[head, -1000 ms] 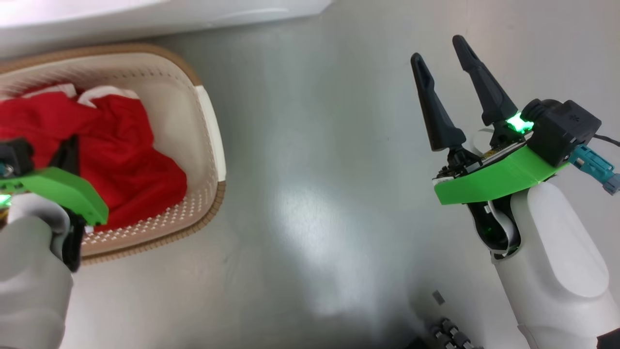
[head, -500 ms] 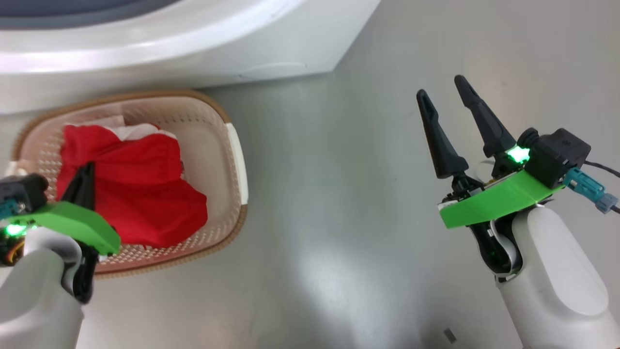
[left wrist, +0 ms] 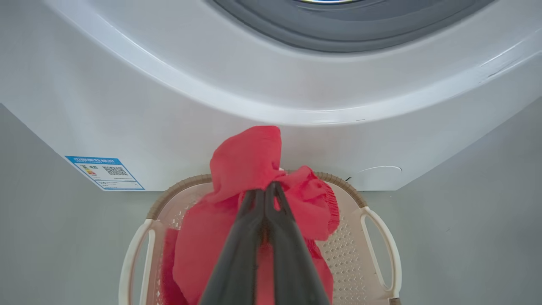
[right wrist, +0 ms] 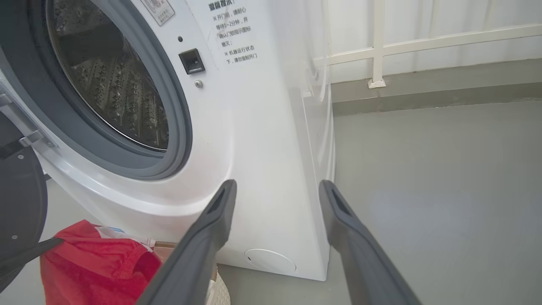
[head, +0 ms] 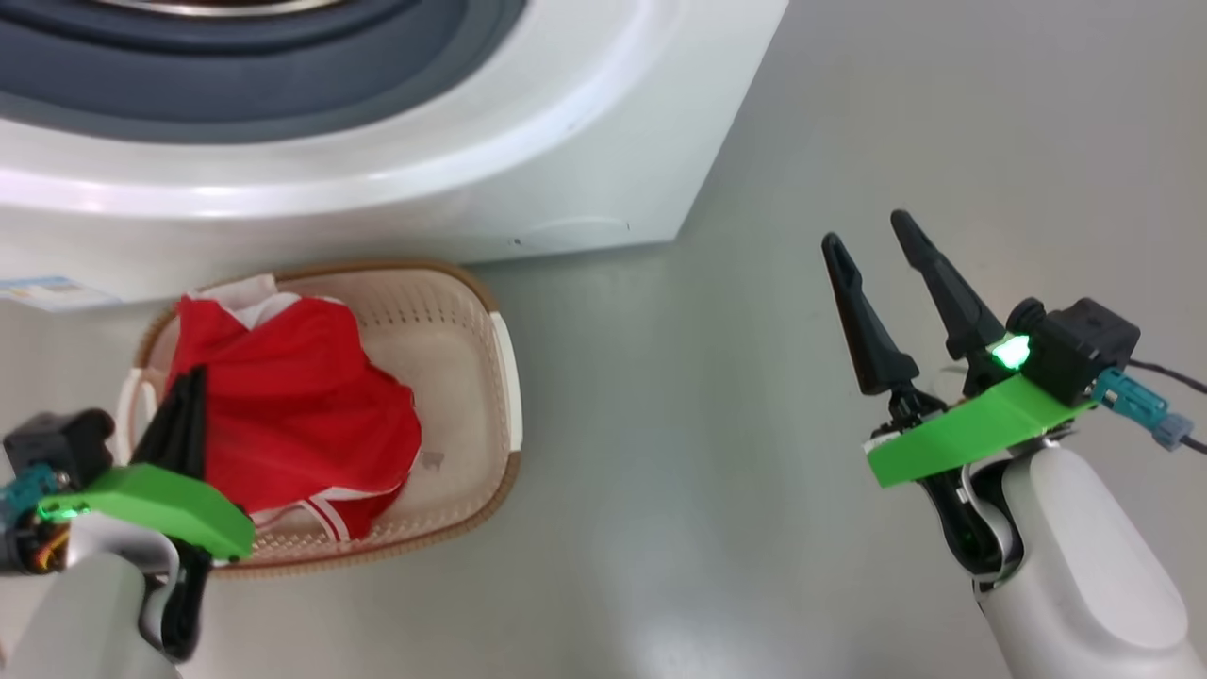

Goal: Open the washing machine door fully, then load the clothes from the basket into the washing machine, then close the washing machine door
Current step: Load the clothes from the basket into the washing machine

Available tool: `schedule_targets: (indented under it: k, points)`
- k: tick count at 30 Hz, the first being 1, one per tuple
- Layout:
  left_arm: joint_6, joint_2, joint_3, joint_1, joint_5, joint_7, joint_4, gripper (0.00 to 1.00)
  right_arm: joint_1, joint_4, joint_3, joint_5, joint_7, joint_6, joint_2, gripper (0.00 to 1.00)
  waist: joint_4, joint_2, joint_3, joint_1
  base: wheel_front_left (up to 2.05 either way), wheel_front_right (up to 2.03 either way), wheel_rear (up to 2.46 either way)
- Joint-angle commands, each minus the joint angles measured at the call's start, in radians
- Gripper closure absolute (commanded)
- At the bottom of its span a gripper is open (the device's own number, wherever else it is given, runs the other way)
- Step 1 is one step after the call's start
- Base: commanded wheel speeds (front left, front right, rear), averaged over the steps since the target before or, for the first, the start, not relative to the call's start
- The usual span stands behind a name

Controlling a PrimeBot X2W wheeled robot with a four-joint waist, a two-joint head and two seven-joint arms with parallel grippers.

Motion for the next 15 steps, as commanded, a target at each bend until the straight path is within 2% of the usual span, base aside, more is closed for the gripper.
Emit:
schedule_targets:
  k: [1, 15]
  points:
    - [-0.003, 0.023, 0.059, 0.049, 0.027, -0.012, -0.067, 1.0, 0.046, -0.013, 0.019, 0.017, -0.005, 0.002, -0.007, 0.0, 0.017, -0.0001, -0.074, 0.0001, 0.0, 0.0, 0.0]
    - [0.005, -0.018, 0.132, 0.203, 0.087, -0.012, -0.282, 1.0, 0.108, 0.005, 0.026, 0.044, -0.005, 0.002, -0.035, 0.0, 0.031, -0.0001, -0.196, 0.0001, 0.0, 0.0, 0.0]
